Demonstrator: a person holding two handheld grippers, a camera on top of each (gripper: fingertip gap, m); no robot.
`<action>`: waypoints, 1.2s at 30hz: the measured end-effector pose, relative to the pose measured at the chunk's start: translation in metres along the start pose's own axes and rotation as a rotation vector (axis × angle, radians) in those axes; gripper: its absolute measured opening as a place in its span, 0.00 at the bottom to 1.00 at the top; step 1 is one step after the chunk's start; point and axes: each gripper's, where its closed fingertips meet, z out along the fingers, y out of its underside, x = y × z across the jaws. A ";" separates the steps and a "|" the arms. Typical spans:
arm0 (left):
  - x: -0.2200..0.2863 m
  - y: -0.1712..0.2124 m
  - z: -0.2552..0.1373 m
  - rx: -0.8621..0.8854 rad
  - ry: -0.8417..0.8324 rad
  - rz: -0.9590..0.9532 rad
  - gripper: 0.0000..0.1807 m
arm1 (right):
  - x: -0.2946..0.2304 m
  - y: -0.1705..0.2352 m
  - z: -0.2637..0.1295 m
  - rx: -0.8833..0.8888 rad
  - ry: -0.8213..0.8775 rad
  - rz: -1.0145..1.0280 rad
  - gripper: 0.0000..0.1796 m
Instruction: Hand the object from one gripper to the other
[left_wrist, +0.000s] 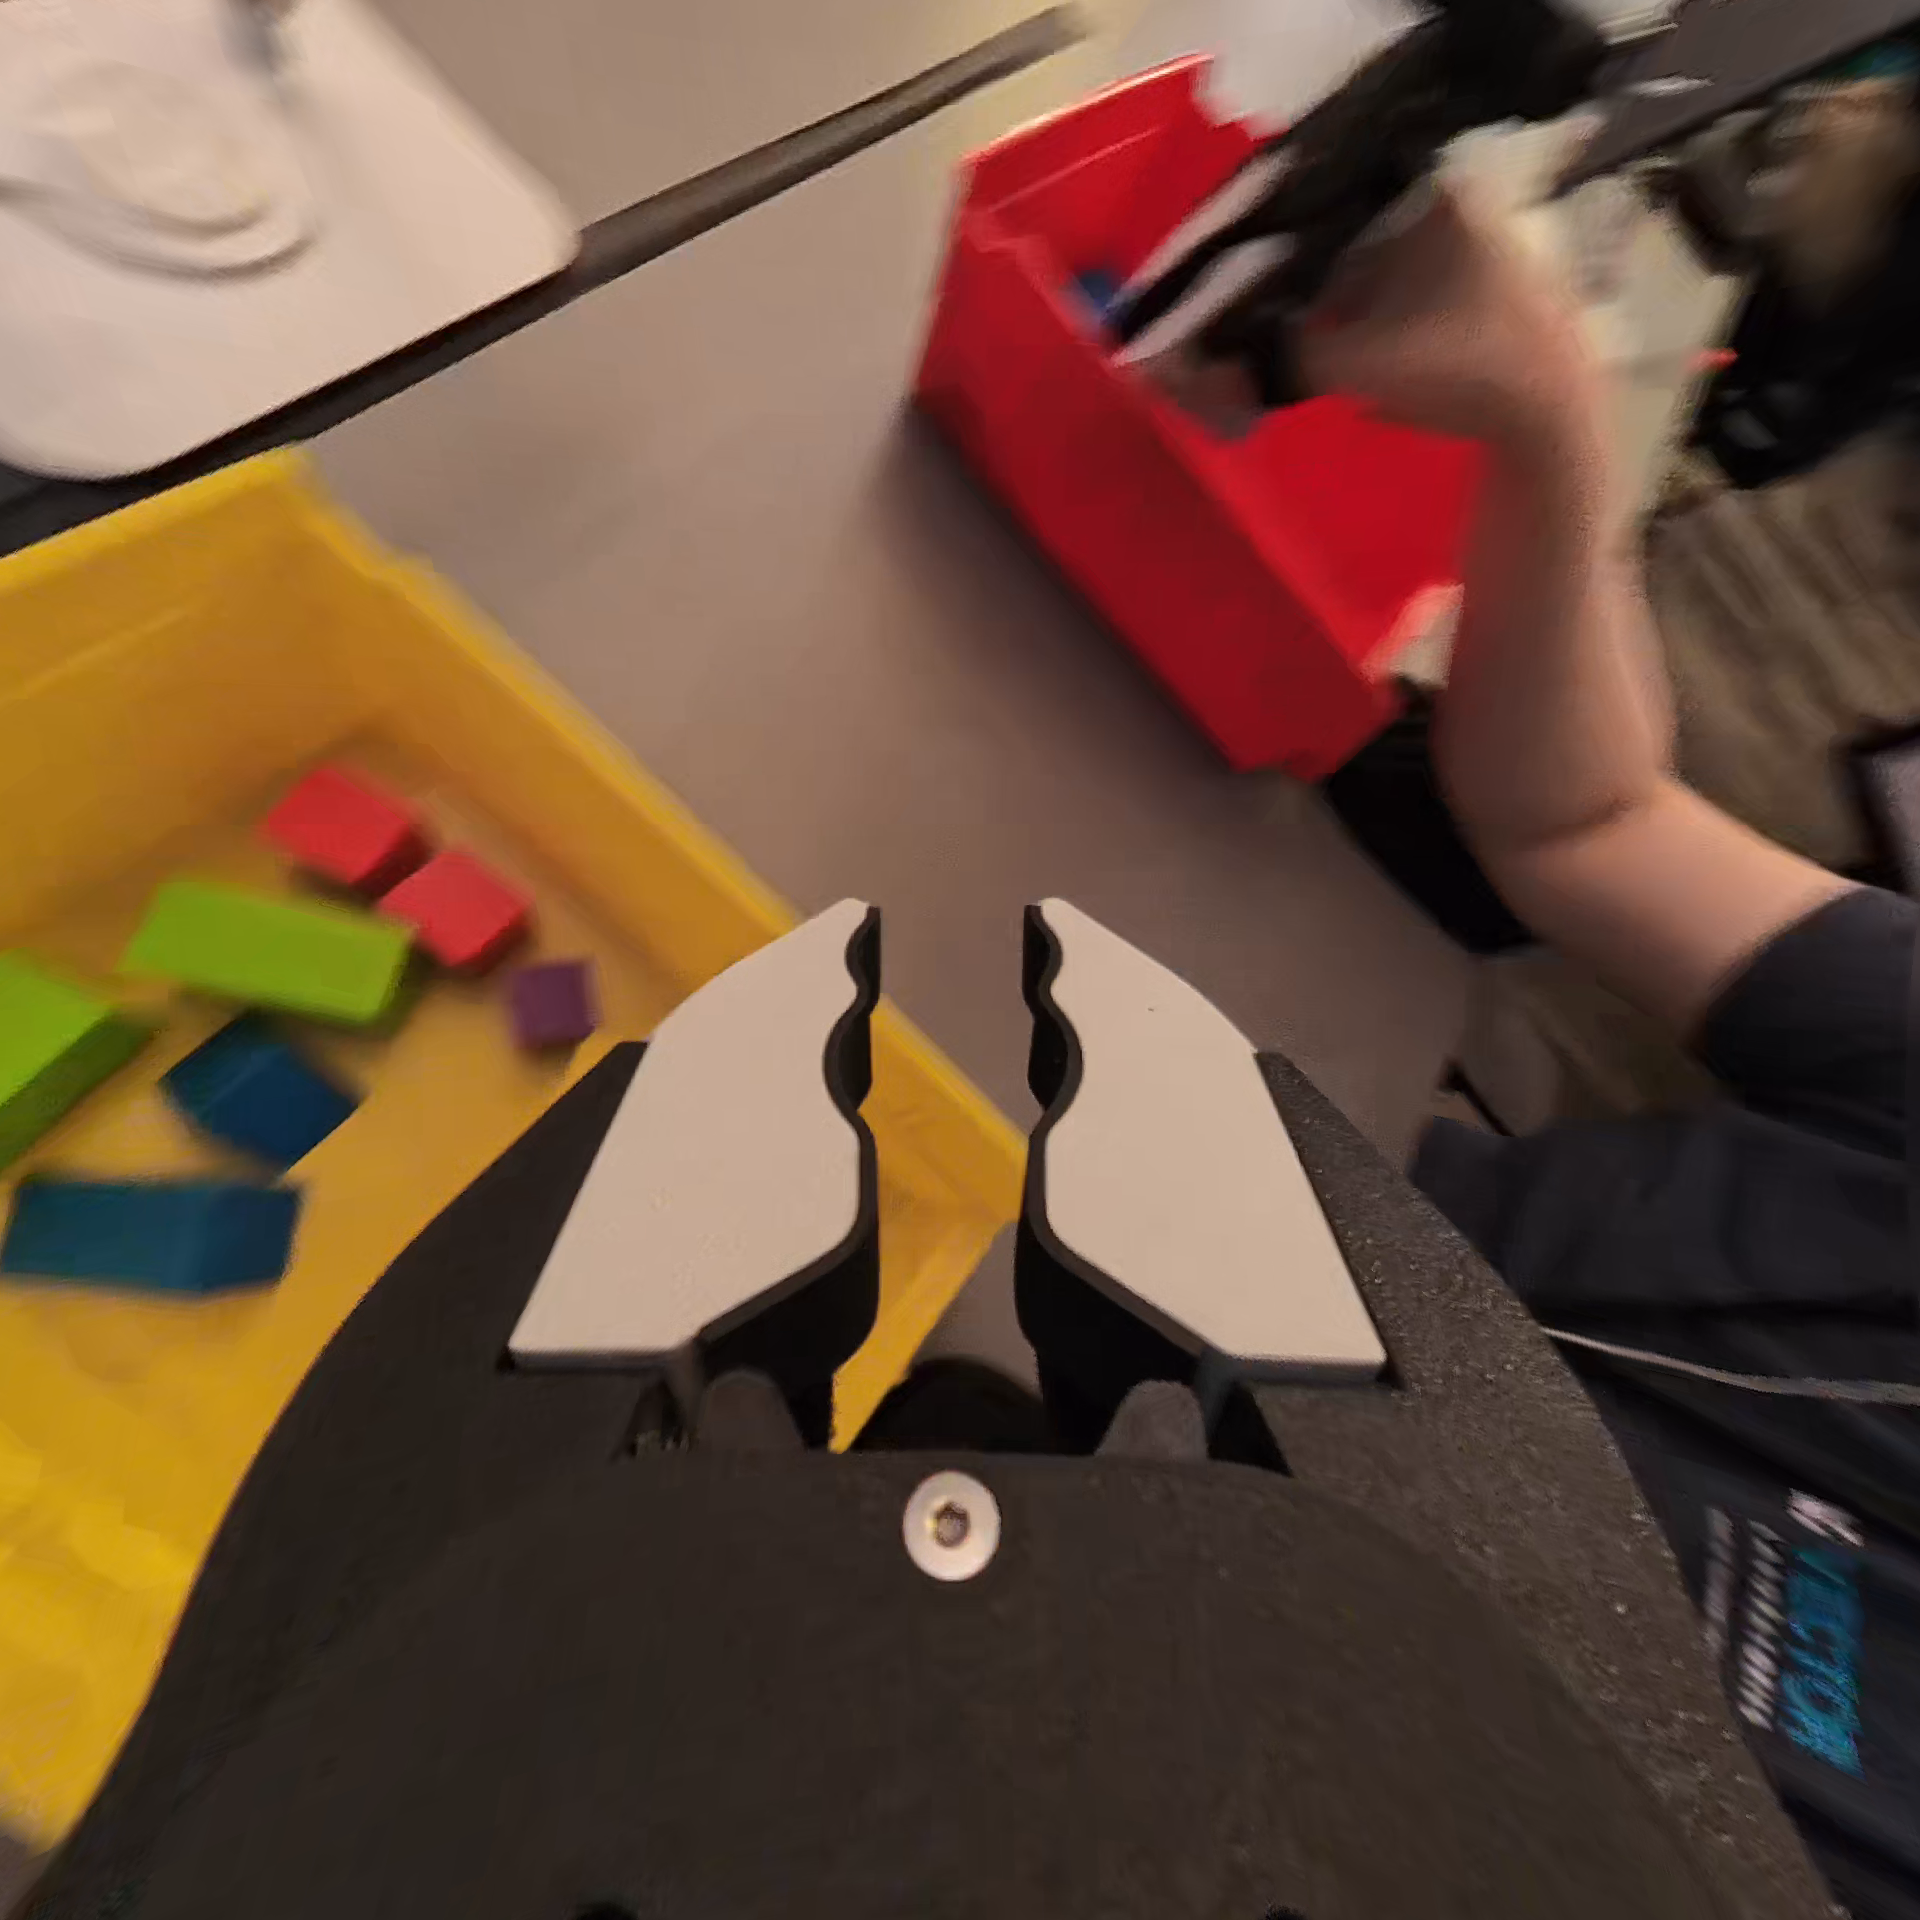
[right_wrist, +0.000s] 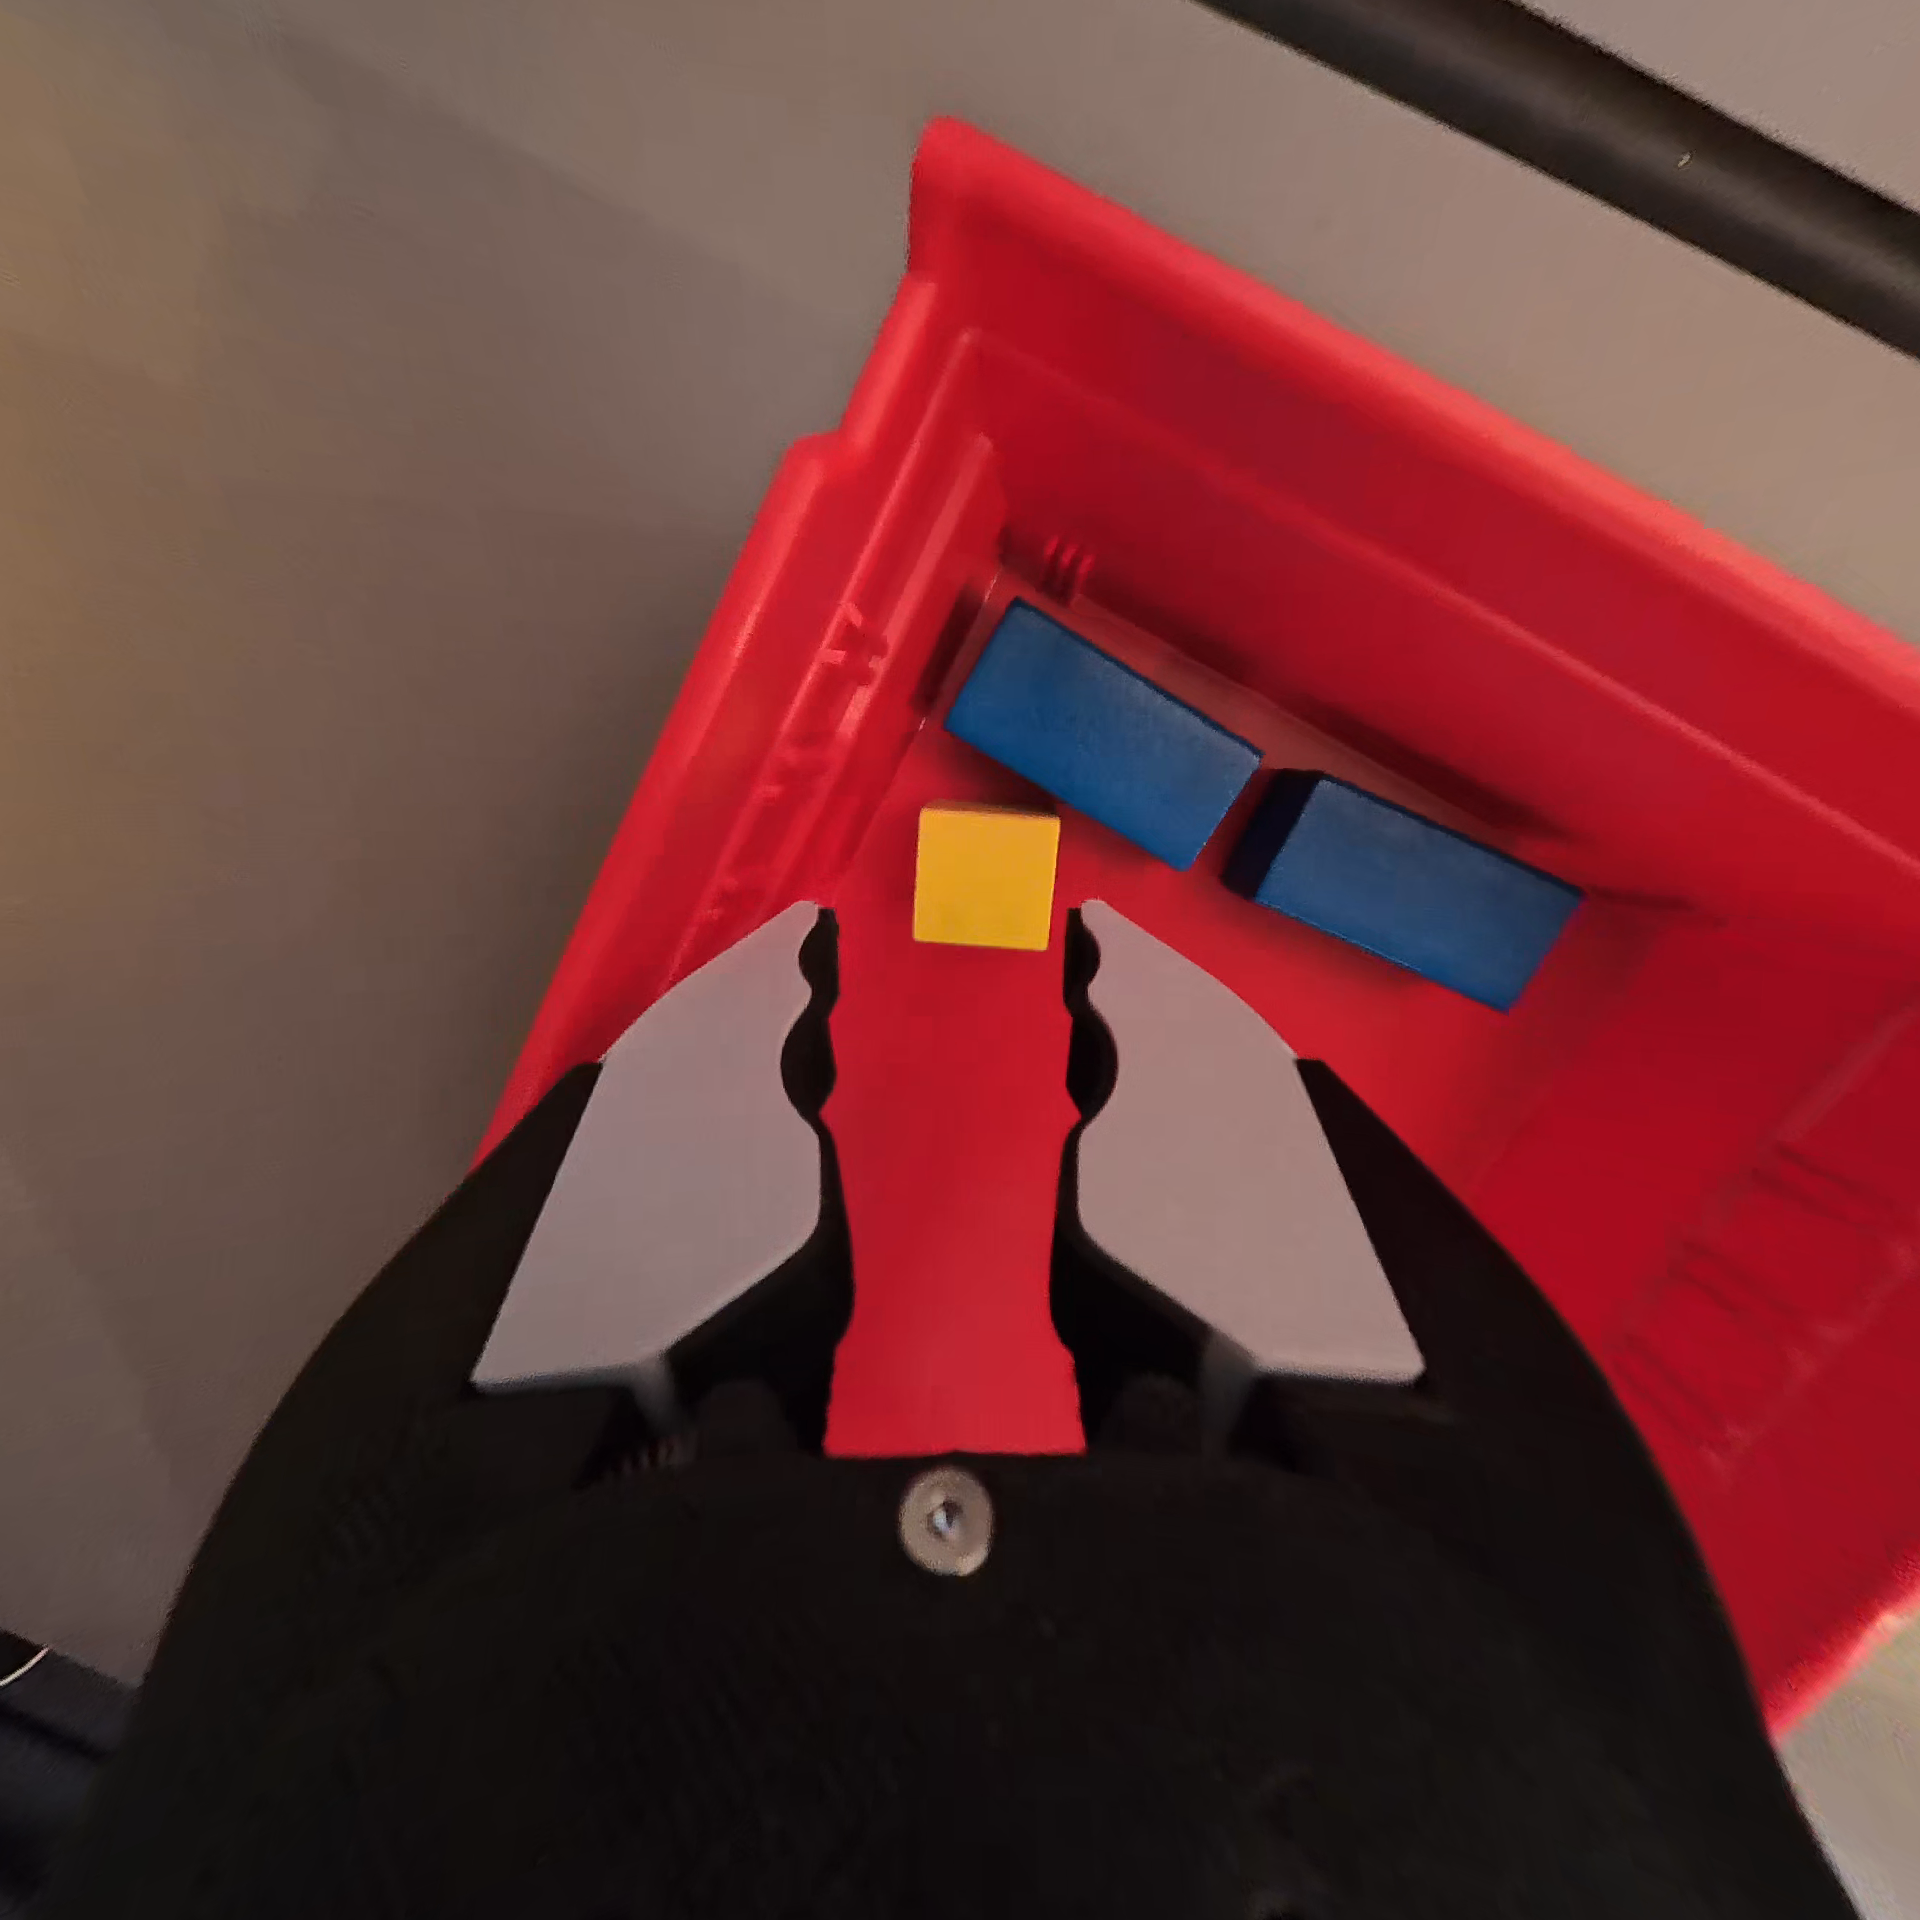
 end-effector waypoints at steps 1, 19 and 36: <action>-0.021 0.007 -0.003 -0.027 -0.094 -0.033 0.14 | -0.001 -0.001 -0.007 0.019 -0.006 -0.001 0.24; -0.112 0.106 0.031 -0.517 -0.291 -0.308 0.18 | 0.002 0.002 -0.037 0.077 -0.046 -0.009 0.25; -0.131 0.131 0.054 -0.707 -0.425 -0.351 0.19 | 0.001 0.007 -0.029 0.027 -0.054 -0.024 0.25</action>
